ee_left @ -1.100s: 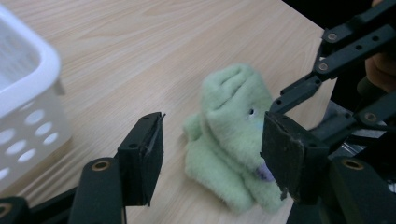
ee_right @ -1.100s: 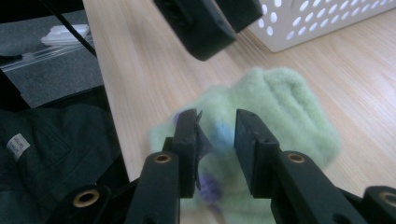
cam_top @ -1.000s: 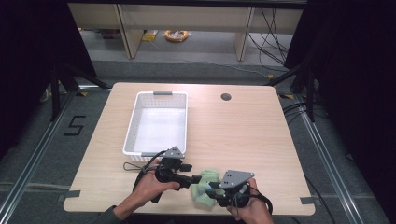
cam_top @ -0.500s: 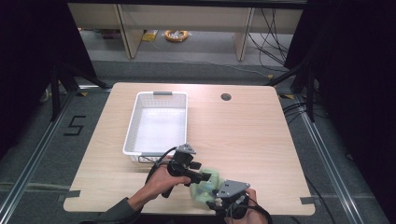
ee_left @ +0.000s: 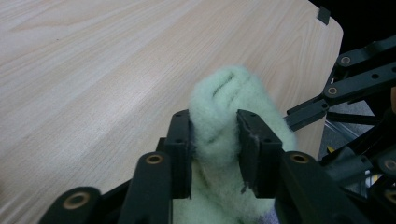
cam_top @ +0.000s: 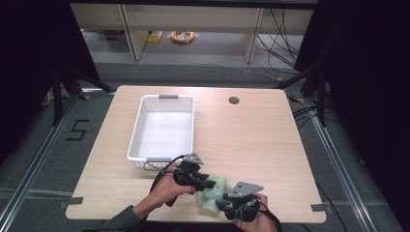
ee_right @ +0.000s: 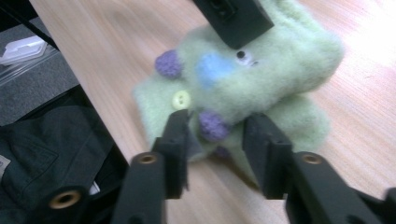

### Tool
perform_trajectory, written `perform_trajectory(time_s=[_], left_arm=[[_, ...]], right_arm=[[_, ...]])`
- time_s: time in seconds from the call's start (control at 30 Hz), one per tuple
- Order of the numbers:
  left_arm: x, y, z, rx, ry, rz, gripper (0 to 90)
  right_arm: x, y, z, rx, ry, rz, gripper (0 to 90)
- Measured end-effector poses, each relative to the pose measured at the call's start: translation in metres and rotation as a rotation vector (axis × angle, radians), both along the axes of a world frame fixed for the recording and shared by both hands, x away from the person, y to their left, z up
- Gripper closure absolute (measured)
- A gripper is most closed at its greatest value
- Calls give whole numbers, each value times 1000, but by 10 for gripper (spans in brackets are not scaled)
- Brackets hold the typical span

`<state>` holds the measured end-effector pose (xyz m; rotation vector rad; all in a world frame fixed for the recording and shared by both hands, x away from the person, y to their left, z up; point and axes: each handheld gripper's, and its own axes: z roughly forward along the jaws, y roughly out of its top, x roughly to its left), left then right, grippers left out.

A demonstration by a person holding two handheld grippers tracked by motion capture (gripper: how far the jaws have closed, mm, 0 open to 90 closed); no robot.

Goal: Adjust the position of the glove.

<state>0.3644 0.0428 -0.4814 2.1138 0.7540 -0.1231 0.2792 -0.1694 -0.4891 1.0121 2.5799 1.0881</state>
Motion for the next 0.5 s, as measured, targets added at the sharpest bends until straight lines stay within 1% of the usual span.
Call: perform_trajectory(time_s=[0.03, 0.07, 0.1, 0.13, 0.17, 0.2, 0.23, 0.27, 0.3, 0.33, 0.37, 0.4, 0.43, 0.47, 0.5], left_arm=[[0, 0, 0, -1, -4, 0, 719], [-1, 0, 1, 4, -12, 6, 732], [-1, 0, 1, 4, -14, -2, 742], [-3, 1, 2, 2, -16, -2, 748], [-4, 1, 3, -2, -17, 3, 752], [-5, 2, 6, -11, -26, 2, 754], [-6, 3, 8, -21, -28, 4, 754], [-8, 5, 10, -32, -23, 14, 754], [-10, 6, 12, -43, -30, 16, 755], [-11, 8, 14, -56, -29, 23, 755], [-13, 9, 15, -59, -30, 28, 755], [-15, 11, 15, -74, -23, 38, 756], [-17, 11, 15, -90, -19, 45, 757], [-18, 13, 16, -94, -25, 51, 759], [-20, 13, 16, -110, -21, 59, 759]], right_arm=[[3, -1, -1, 3, -13, 13, 707], [4, -2, -1, 3, -5, 24, 763], [4, -2, 0, 14, -12, 25, 796], [5, -3, 0, 12, -25, 36, 821], [4, -3, 3, 20, -31, 42, 832], [4, -4, 5, 17, -27, 53, 839], [4, -5, 8, 13, -32, 64, 842], [3, -6, 11, 10, -35, 67, 844], [3, -8, 14, -2, -51, 74, 846], [3, -9, 16, -11, -41, 74, 847], [5, -11, 17, -16, -56, 87, 848], [5, -14, 19, -20, -58, 74, 850], [6, -15, 20, -14, -64, 64, 850], [7, -18, 23, -23, -55, 66, 852], [8, -20, 25, -24, -62, 66, 853]])
